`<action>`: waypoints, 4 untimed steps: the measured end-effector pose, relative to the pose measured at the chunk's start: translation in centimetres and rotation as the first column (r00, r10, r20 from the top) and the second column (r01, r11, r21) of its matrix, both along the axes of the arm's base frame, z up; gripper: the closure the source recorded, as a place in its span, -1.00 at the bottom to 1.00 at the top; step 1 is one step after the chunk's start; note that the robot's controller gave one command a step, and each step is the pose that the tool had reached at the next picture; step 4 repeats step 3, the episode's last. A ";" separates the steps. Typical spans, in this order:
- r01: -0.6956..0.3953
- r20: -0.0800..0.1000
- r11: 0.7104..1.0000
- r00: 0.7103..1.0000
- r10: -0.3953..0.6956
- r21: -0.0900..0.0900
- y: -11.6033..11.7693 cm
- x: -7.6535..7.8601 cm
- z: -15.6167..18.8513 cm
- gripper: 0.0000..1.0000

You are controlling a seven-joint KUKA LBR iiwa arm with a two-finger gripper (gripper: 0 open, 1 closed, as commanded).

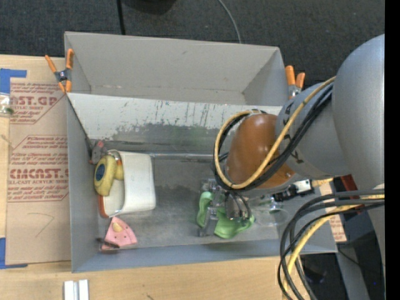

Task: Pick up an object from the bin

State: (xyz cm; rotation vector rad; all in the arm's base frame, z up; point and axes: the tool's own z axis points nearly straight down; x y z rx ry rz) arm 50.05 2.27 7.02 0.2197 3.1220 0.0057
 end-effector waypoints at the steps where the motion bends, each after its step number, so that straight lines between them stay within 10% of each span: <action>1: 0.000 0.000 1.000 1.000 0.000 0.000 0.0 0.0 0.0 1.00; 2: -0.058 0.000 0.998 0.998 0.058 0.000 -0.3 0.0 0.0 1.00; 3: -0.024 0.002 1.000 1.000 0.024 0.000 0.3 2.3 13.6 1.00; 4: -0.024 0.002 1.000 1.000 0.024 0.000 0.3 2.3 13.6 1.00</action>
Offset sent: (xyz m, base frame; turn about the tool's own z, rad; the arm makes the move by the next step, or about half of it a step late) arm 0.0023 -0.0230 -0.0002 -0.2903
